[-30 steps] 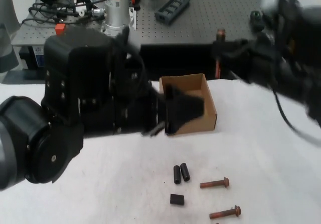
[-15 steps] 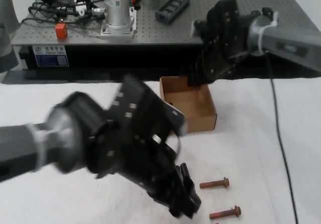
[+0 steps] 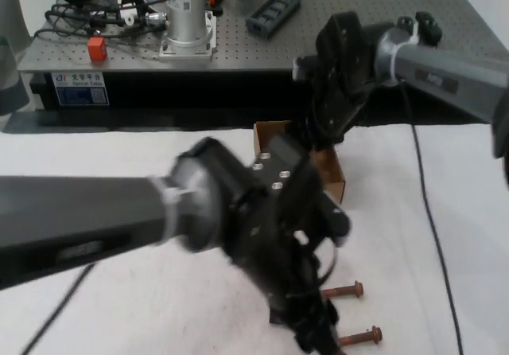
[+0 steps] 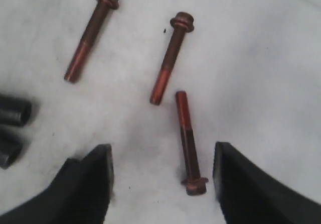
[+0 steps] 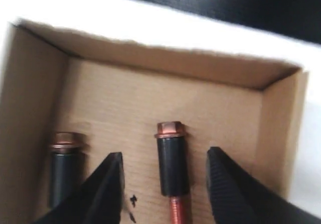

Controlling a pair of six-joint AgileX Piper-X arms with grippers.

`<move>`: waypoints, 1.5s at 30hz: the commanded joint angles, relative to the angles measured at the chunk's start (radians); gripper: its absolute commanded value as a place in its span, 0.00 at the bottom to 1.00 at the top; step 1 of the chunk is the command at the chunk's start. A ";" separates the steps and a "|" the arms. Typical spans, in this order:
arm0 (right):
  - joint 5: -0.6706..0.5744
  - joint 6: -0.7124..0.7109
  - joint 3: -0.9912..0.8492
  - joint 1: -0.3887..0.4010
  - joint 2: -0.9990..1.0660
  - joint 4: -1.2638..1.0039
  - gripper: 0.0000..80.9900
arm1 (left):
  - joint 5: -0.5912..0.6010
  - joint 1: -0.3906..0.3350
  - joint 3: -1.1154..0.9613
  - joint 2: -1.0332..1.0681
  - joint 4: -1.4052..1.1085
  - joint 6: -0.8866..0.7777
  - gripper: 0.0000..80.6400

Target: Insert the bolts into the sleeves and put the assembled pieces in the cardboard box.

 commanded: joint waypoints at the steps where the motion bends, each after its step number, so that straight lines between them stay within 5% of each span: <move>1: -0.014 0.005 -0.023 -0.007 -0.026 -0.005 0.41 | -0.092 -0.038 -0.208 0.176 0.046 0.156 0.52; 9: -0.075 0.000 0.183 -0.098 -0.334 0.090 0.41 | -0.222 -0.038 -0.556 0.425 0.185 0.409 0.52; 19: -0.135 0.023 0.482 -0.148 -0.558 0.059 0.41 | -0.247 -0.039 -0.828 0.632 0.389 0.518 0.51; 27: -0.156 0.014 0.575 -0.148 -0.609 0.057 0.41 | -0.252 -0.043 -0.828 0.661 0.403 0.546 0.22; 31: -0.156 0.010 0.626 -0.145 -0.645 0.040 0.41 | -0.298 -0.044 -0.831 0.641 0.403 0.485 0.00; 38: -0.038 0.010 0.676 -0.152 -0.656 0.068 0.41 | -0.377 0.052 -0.783 0.502 0.541 0.097 0.01; 45: -0.029 0.023 0.685 0.005 -0.598 0.061 0.41 | -0.378 0.209 -0.352 0.121 0.327 -0.016 0.01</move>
